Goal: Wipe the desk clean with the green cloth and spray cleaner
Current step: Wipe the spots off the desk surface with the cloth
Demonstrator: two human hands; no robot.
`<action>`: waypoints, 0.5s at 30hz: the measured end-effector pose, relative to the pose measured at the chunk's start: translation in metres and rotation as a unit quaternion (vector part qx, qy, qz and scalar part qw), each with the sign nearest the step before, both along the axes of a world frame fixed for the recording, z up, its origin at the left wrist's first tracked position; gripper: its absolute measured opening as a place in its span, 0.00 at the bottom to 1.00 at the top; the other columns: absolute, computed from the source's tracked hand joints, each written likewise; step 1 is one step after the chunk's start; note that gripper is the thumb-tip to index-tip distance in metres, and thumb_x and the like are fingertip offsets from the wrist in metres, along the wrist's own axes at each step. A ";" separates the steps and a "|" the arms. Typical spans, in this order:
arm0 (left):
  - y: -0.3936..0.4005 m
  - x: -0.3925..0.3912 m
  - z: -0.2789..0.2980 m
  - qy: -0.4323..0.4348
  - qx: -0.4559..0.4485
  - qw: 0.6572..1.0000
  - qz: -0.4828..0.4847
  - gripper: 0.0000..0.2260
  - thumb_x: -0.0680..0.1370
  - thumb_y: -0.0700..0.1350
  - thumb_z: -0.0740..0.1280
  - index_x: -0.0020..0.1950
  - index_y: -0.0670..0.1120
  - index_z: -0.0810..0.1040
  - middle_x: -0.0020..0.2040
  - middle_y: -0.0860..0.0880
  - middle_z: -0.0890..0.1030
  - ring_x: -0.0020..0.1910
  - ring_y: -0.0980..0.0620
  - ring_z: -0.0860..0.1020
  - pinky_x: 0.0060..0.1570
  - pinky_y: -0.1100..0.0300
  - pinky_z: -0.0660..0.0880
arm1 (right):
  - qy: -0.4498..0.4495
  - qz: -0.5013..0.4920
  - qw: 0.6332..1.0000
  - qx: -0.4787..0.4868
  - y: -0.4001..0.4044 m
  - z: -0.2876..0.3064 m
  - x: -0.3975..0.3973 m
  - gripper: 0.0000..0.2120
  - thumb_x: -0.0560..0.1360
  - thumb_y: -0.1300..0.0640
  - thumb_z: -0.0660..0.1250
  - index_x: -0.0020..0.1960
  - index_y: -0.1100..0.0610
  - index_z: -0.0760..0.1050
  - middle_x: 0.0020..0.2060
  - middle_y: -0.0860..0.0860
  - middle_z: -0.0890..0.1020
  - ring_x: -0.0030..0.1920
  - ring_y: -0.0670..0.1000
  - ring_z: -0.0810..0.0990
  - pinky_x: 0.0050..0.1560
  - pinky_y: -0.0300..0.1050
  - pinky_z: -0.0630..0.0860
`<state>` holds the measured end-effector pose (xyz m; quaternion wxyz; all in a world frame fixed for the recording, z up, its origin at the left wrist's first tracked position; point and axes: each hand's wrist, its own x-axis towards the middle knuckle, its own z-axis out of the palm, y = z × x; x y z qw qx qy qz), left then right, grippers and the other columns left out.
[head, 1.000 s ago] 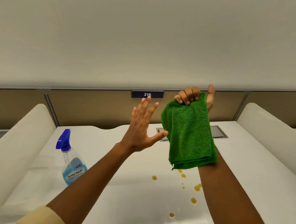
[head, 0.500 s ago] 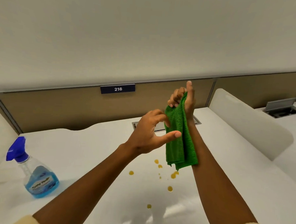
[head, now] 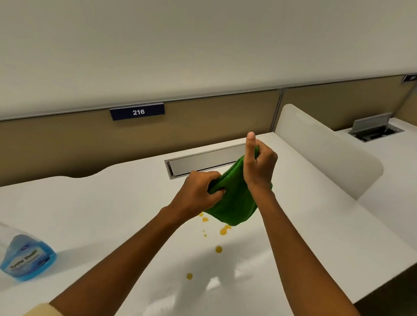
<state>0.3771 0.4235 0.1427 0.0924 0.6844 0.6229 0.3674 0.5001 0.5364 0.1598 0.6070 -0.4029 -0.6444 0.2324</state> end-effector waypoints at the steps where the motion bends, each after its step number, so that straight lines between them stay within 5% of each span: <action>1: 0.003 0.005 -0.003 -0.001 -0.005 1.000 -0.005 0.04 0.74 0.43 0.71 0.42 0.44 0.78 0.33 0.51 0.77 0.32 0.52 0.76 0.32 0.60 0.72 | -0.010 -0.013 1.000 -0.005 0.003 -0.006 0.009 0.24 0.80 0.40 0.55 0.29 0.51 0.65 0.23 0.44 0.69 0.26 0.45 0.70 0.32 0.31 0.65; 6: 0.020 0.042 -0.026 -0.013 -0.032 0.999 -0.039 0.06 0.74 0.45 0.72 0.48 0.44 0.82 0.38 0.51 0.81 0.36 0.54 0.78 0.38 0.61 0.76 | -0.072 -0.073 0.995 -0.020 0.011 -0.030 0.060 0.23 0.81 0.44 0.56 0.29 0.51 0.65 0.22 0.43 0.68 0.24 0.44 0.67 0.29 0.32 0.62; 15: 0.053 0.137 -0.066 -0.088 -0.093 0.988 -0.087 0.09 0.75 0.48 0.72 0.48 0.43 0.82 0.40 0.49 0.83 0.38 0.53 0.80 0.42 0.59 0.79 | -0.183 -0.183 0.963 -0.075 0.039 -0.058 0.146 0.29 0.79 0.37 0.47 0.31 0.55 0.69 0.25 0.45 0.69 0.26 0.41 0.67 0.31 0.33 0.58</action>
